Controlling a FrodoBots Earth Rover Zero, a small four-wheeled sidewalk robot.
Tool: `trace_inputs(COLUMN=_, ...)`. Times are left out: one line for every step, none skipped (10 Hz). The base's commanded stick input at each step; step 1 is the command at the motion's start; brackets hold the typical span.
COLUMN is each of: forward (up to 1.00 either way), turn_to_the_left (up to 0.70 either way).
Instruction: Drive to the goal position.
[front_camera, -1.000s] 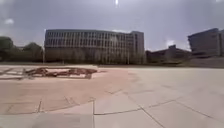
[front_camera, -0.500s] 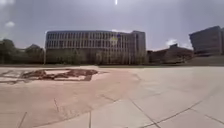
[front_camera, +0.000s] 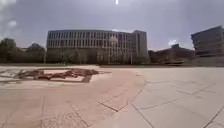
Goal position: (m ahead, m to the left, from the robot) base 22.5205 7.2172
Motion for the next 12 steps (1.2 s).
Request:
trace_inputs(forward=0.7, turn_to_the_left=0.03)
trace_inputs(forward=0.7, turn_to_the_left=0.03)
trace_inputs(forward=0.7, turn_to_the_left=0.03)
trace_inputs(forward=0.7, turn_to_the_left=0.03)
trace_inputs(forward=0.7, turn_to_the_left=0.03)
trace_inputs(forward=0.7, turn_to_the_left=0.03)
trace_inputs(forward=0.7, turn_to_the_left=0.03)
trace_inputs(forward=0.7, turn_to_the_left=0.03)
trace_inputs(forward=0.7, turn_to_the_left=0.03)
trace_inputs(forward=0.7, turn_to_the_left=0.03)
trace_inputs(forward=0.7, turn_to_the_left=0.03)
trace_inputs(forward=0.7, turn_to_the_left=0.03)
